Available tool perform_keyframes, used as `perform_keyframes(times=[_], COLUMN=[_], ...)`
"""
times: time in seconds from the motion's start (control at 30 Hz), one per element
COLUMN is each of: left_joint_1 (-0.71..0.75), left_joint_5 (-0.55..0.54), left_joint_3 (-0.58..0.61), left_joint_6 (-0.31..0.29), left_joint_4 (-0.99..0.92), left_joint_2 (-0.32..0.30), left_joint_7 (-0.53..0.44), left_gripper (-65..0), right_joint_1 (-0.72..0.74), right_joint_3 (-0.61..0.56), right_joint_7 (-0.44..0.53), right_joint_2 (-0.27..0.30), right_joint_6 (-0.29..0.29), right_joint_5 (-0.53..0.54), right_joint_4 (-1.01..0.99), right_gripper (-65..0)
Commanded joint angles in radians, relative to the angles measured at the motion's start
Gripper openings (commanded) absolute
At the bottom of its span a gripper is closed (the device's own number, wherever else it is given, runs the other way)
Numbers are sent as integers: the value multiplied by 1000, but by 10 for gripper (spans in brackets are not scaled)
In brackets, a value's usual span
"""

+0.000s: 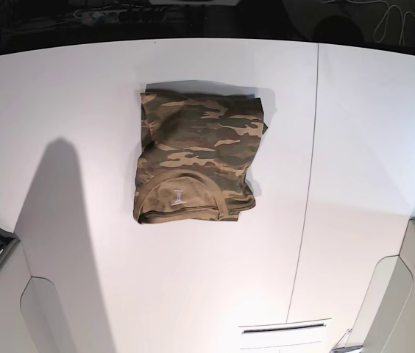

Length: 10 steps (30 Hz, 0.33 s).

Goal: Fold the T-shirt properly

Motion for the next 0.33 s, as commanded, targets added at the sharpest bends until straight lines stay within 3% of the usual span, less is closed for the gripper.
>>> perform_keyframes(times=[0.0, 0.17, 0.3], left_joint_1=[-10, -68, -80], left_joint_5=[-5, -4, -5], left_joint_3=[16, 80, 85], left_joint_6=[-6, 60, 66], left_joint_4=[-19, -92, -95], left_joint_2=[-3, 32, 47], left_joint_7=[0, 0, -18], left_gripper=[-532, -532, -532], right_joint_1=[10, 106, 141], right_joint_3=[-3, -6, -6], right_joint_7=[1, 4, 4], right_joint_2=[-2, -43, -55], right_joint_6=[6, 3, -6], right_joint_5=[-21, -51, -51], right_joint_4=[-22, -139, -159], right_gripper=[-650, -650, -650])
